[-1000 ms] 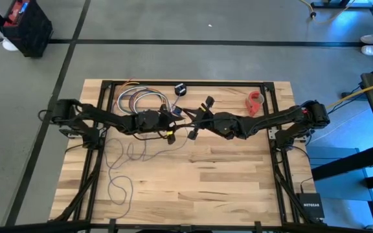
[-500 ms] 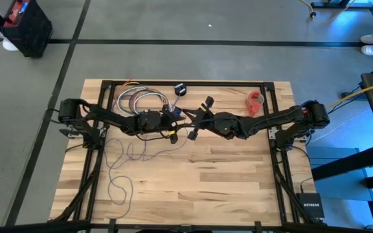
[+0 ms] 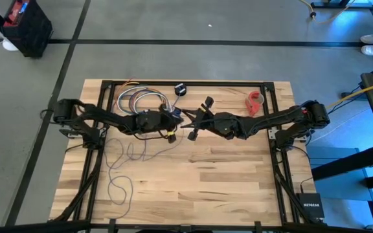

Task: Coil cords
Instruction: Coil the blue wire onto the spool

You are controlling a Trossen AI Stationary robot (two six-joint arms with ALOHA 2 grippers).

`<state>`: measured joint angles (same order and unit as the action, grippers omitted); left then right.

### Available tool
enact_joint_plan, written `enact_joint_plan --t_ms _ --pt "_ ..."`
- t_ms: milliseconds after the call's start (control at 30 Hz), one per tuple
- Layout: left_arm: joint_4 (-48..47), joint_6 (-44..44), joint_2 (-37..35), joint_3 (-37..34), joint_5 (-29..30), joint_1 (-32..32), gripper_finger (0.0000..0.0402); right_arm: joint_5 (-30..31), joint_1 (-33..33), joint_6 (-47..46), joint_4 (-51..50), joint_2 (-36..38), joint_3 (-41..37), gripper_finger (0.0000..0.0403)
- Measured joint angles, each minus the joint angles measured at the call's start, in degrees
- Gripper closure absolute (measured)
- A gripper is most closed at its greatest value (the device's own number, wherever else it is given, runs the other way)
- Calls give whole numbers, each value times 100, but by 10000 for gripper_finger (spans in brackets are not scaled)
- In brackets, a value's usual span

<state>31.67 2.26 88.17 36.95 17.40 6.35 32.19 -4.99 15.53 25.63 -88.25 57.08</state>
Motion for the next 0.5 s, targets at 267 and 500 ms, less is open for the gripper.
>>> enact_joint_plan --t_ms 267,500 --pt "-2297 -13 -1617 0 567 -9 398 21 -188 280 30 0 0 395" --pt "-3171 -66 -3127 0 589 -9 399 -445 -214 297 -27 0 0 395"
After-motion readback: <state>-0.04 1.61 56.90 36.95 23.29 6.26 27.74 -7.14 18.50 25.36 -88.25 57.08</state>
